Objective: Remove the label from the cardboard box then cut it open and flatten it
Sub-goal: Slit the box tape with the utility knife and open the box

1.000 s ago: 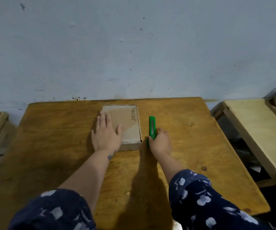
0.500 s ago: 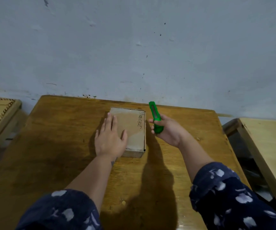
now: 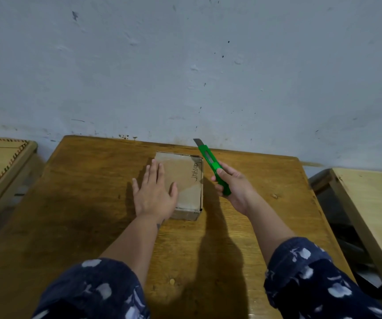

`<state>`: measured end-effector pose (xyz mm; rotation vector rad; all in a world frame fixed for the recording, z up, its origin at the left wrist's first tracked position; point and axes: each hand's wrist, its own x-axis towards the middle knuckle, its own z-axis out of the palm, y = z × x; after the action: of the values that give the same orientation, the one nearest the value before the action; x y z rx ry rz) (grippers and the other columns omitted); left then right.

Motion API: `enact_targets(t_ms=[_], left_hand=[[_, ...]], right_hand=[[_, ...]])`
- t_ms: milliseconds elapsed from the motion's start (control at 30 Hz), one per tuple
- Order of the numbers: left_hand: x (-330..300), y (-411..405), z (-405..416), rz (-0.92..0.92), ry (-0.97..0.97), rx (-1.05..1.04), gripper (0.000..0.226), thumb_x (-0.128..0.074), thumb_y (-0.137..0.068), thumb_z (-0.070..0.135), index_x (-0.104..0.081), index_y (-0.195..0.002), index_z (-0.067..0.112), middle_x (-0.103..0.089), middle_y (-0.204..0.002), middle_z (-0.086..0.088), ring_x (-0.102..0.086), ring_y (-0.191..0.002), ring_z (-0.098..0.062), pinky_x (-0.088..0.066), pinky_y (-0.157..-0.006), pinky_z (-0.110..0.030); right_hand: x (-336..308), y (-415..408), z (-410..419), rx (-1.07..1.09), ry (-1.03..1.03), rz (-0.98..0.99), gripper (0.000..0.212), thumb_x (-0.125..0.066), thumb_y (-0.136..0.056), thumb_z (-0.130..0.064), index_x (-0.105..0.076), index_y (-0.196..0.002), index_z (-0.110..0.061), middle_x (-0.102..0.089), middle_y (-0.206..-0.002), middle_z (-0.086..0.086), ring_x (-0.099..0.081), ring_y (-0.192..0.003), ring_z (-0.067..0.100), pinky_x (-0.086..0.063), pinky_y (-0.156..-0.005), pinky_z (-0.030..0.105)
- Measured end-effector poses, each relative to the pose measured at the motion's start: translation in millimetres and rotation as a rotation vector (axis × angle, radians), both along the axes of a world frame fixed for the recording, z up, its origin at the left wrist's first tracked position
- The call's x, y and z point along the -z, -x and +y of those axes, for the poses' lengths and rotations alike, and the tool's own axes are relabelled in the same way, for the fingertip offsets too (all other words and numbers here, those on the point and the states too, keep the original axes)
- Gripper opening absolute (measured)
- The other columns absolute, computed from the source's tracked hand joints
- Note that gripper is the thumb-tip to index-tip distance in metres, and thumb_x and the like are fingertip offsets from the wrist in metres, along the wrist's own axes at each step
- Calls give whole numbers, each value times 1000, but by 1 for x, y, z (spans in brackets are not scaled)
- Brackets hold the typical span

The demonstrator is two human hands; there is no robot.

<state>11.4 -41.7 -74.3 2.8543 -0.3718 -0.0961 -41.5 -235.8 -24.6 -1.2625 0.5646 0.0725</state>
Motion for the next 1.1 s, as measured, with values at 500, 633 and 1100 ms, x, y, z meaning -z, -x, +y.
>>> enact_targets(t_ms=[500,633,1100], left_hand=[[-1,0,0,-11,-67,17,69,-11,-96,53,4,-152,16,14,-160,-3,14,-146,-16,4,-118,-49],[-1,0,0,-11,-62,17,70,-11,-96,52,3,-152,13,13,-160,-2,13,-146,-15,4,-119,-47],[-2,1,0,-1,-40,17,70,-12,-95,52,1,-153,13,12,-160,-2,13,-147,-14,4,-119,-46]], right_hand=[[-7,-34,12,-340,1167,108,52,-44,-93,-5,-39,-137,-32,-61,-117,6,-58,-78,18,-44,-50,27],[-11,-54,21,-375,1360,-35,44,-43,-97,-21,-43,-137,-39,-63,-124,3,-63,-95,24,-54,-69,36],[2,-83,34,-500,1759,-192,42,-34,-101,-22,-40,-139,-39,-63,-103,6,-52,-100,28,-32,-71,34]])
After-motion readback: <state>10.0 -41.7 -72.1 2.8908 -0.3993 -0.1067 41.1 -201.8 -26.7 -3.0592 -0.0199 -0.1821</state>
